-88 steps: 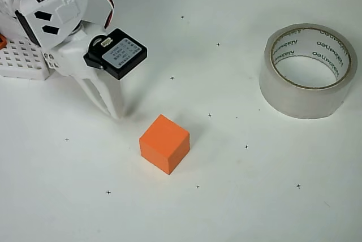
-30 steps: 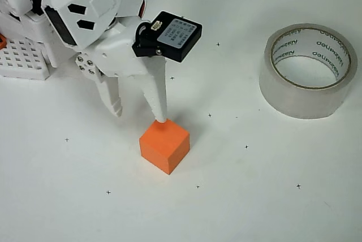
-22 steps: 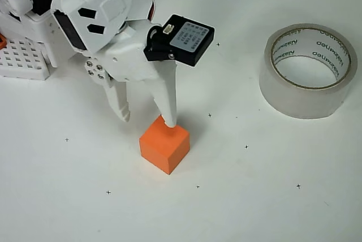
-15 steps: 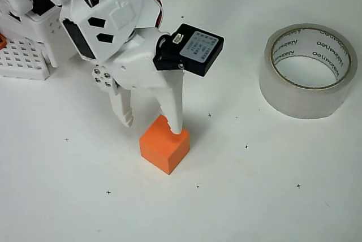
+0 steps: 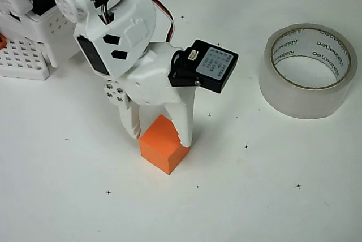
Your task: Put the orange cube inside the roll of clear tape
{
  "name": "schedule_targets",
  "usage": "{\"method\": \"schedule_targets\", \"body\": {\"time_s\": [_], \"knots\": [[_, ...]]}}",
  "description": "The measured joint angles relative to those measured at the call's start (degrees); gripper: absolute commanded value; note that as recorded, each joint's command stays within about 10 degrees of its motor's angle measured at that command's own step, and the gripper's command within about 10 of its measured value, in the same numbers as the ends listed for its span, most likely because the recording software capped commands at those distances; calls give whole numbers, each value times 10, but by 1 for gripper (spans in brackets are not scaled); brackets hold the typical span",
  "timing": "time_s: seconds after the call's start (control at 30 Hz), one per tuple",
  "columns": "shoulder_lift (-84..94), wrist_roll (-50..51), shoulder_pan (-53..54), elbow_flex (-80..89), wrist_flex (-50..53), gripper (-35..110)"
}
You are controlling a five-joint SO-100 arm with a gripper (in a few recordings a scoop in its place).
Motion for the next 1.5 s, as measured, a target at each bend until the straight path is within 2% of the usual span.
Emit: {"method": "schedule_targets", "body": {"time_s": [1.03,1.5], "knots": [[-109,-11,-8,-28,-30,39],[-110,-11,-7,-28,-30,18]]}}
